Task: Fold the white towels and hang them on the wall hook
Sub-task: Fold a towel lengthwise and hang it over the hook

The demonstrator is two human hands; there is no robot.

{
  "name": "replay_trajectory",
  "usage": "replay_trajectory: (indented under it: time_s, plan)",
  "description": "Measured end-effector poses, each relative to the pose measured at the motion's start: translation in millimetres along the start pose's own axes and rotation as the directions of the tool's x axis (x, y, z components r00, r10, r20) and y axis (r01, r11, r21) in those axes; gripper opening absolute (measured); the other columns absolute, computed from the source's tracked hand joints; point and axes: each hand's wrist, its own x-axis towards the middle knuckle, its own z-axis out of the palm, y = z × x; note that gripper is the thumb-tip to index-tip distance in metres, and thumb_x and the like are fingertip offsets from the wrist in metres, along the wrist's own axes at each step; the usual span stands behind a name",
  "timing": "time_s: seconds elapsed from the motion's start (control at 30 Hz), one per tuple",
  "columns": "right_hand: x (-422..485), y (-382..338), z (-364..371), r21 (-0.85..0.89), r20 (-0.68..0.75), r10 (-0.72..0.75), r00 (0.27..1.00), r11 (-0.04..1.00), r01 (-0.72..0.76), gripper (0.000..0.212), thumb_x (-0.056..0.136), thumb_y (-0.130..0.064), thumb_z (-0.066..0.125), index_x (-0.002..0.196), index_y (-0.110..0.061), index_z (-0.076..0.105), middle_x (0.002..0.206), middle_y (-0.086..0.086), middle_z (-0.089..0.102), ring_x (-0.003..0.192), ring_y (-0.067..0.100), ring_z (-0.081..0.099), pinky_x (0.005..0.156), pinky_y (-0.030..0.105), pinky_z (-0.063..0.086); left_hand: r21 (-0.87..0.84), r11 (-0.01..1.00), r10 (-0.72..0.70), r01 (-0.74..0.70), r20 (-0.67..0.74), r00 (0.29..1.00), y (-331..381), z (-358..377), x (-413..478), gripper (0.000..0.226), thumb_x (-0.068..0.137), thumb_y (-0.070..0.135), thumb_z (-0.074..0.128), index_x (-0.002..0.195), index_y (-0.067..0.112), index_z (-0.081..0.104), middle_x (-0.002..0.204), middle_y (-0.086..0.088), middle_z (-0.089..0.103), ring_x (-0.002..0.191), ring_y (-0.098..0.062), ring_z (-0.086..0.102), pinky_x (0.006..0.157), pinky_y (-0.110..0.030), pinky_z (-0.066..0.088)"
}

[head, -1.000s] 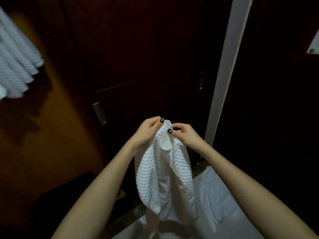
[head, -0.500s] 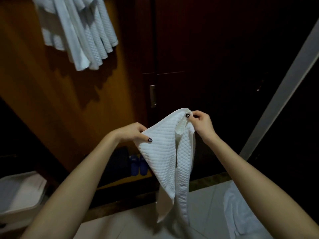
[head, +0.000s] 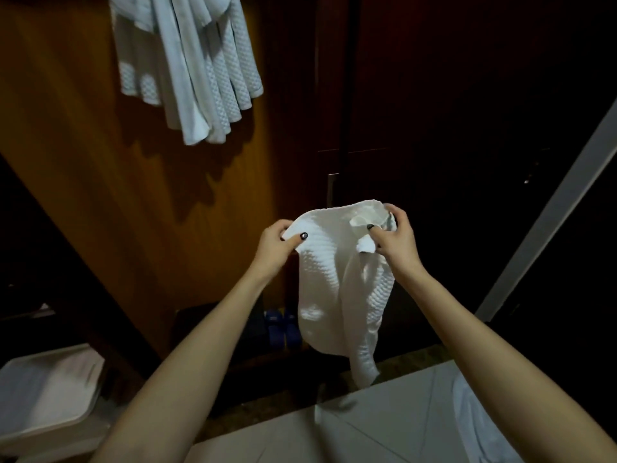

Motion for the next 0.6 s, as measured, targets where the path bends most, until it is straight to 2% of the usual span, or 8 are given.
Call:
replay_trajectory:
  time_s: [0.07, 0.13, 0.2, 0.27, 0.33, 0.47, 0.6]
  plan:
    - [-1.8, -6.4, 11.7, -0.035, 0.081, -0.042, 0.996, 0.998, 0.044, 0.033, 0.091, -0.012, 0.06, 0.12, -0.029, 0.055, 0.078, -0.004, 0.063, 0.064, 0.007, 0.058, 0.06, 0.023, 0.052, -0.03, 0.999, 0.036, -0.036, -0.001, 0.999, 2.8, -2.7, 9.4, 0.019, 0.089, 0.015, 0.065, 0.103, 0.017, 0.051, 0.093, 0.008, 0.063, 0.075, 0.009, 0.061, 0.059, -0.009, 0.047]
    - [-3.2, -15.9, 23.8, -0.051, 0.15, -0.036, 0.988, 0.998, 0.044, 0.012, 0.091, -0.013, 0.062, 0.099, -0.021, 0.066, 0.062, -0.01, 0.064, 0.059, 0.002, 0.062, 0.057, 0.016, 0.048, -0.023, 0.996, 0.082, -0.081, 0.061, 0.995, 7.5, -8.2, 17.9, 0.02, 0.091, 0.016, 0.062, 0.102, 0.024, 0.047, 0.093, 0.008, 0.063, 0.077, 0.006, 0.063, 0.06, -0.013, 0.049]
    - [-4.6, -22.7, 33.1, -0.025, 0.248, 0.004, 0.969, 1.0, 0.002, 0.003, 0.09, -0.013, 0.067, 0.088, -0.013, 0.069, 0.071, -0.007, 0.073, 0.072, 0.007, 0.071, 0.063, 0.018, 0.051, -0.007, 0.992, 0.128, -0.128, 0.12, 0.985, 10.1, -16.1, 24.9, 0.017, 0.092, 0.015, 0.06, 0.098, 0.026, 0.049, 0.089, 0.007, 0.063, 0.075, 0.004, 0.062, 0.062, -0.016, 0.05]
    - [-8.8, -30.8, 41.7, -0.026, 0.353, 0.021, 0.936, 1.0, -0.013, 0.012, 0.086, -0.01, 0.072, 0.096, -0.004, 0.07, 0.089, 0.004, 0.076, 0.089, 0.014, 0.073, 0.074, 0.021, 0.055, -0.019, 0.987, 0.162, -0.161, 0.134, 0.978, 11.7, -26.6, 29.0, 0.014, 0.091, 0.011, 0.061, 0.092, 0.023, 0.055, 0.086, 0.007, 0.062, 0.074, 0.004, 0.059, 0.064, -0.014, 0.047]
    - [-15.3, -39.2, 54.0, -0.041, 0.416, 0.007, 0.909, 0.999, 0.012, 0.022, 0.083, -0.006, 0.074, 0.103, 0.002, 0.068, 0.099, 0.006, 0.076, 0.098, 0.013, 0.071, 0.082, 0.021, 0.055, -0.074, 0.986, 0.16, -0.152, 0.119, 0.98, 11.2, -38.8, 29.1, 0.011, 0.091, 0.008, 0.06, 0.089, 0.019, 0.061, 0.082, 0.007, 0.063, 0.072, 0.005, 0.059, 0.065, -0.013, 0.045]
    - [-29.3, -55.4, 89.1, 0.03, 0.35, -0.056, 0.935, 0.998, 0.048, 0.024, 0.084, -0.004, 0.072, 0.094, 0.016, 0.062, 0.086, 0.022, 0.073, 0.083, 0.022, 0.074, 0.073, 0.024, 0.058, -0.138, 0.982, 0.142, -0.128, 0.099, 0.985, 9.5, -61.1, 23.1, 0.011, 0.093, 0.009, 0.058, 0.091, 0.012, 0.069, 0.081, 0.006, 0.068, 0.074, 0.001, 0.063, 0.067, -0.015, 0.048]
    - [-33.0, -73.0, 118.6, 0.004, 0.366, -0.128, 0.922, 0.991, 0.135, 0.021, 0.089, -0.009, 0.068, 0.088, 0.012, 0.064, 0.079, 0.022, 0.072, 0.073, 0.022, 0.074, 0.073, 0.029, 0.06, -0.094, 0.989, 0.129, -0.118, 0.127, 0.983, 9.0, -83.7, 22.8, 0.015, 0.095, 0.011, 0.055, 0.099, 0.014, 0.069, 0.089, 0.005, 0.07, 0.085, -0.007, 0.064, 0.08, -0.03, 0.051]
